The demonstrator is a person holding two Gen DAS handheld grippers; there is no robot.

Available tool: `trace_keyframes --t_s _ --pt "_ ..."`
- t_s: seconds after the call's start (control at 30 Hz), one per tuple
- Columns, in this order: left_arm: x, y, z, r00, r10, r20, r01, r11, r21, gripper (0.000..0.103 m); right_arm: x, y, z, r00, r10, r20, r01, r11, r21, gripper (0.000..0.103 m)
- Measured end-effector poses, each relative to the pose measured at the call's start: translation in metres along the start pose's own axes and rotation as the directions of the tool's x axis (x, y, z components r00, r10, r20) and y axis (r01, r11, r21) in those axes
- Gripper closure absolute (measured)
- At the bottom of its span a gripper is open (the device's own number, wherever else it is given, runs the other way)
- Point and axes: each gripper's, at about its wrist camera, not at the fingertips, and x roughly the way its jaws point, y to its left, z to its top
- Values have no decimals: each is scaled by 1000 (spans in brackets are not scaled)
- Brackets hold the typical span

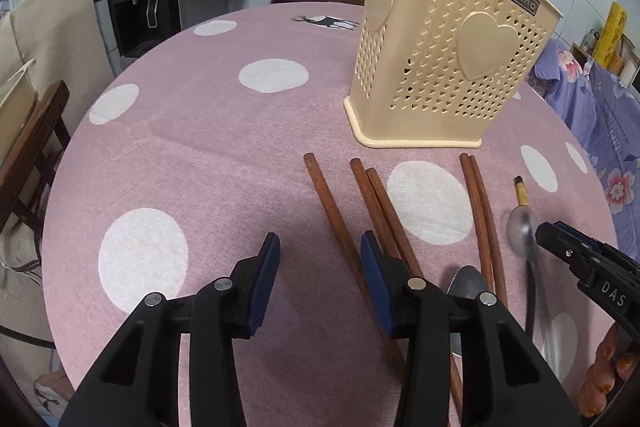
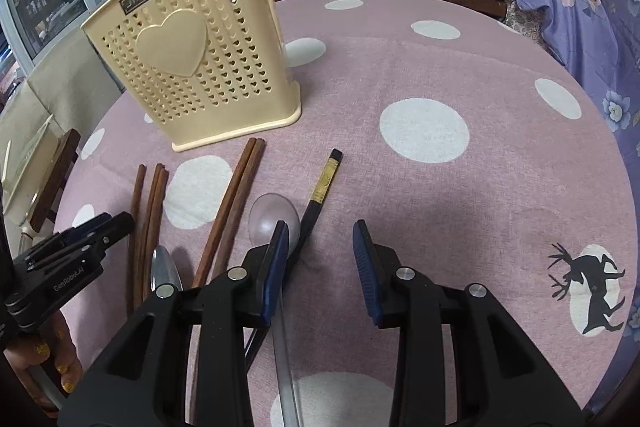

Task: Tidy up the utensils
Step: 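Close the left gripper on a wooden chopstick while the right grips a gold-tipped black chopstick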

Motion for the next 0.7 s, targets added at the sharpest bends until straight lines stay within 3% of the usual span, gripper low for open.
trace_keyframes --t_s 0.1,0.23,0.33,0.7 --pt "5 -4 4 1000 13 -6 -13 1000 14 61 2 -5 7 1000 -3 2 3 999 41 69" --pt "11 -5 12 1000 23 -11 -23 1000 16 61 13 -10 17 999 20 -44 -16 995 103 81" --pt "15 -7 17 999 32 -20 -32 999 22 63 23 -2 24 997 25 -73 -18 996 89 83" --pt "23 -12 25 996 83 -17 -82 995 50 78 36 25 32 994 -91 -61 92 996 4 92"
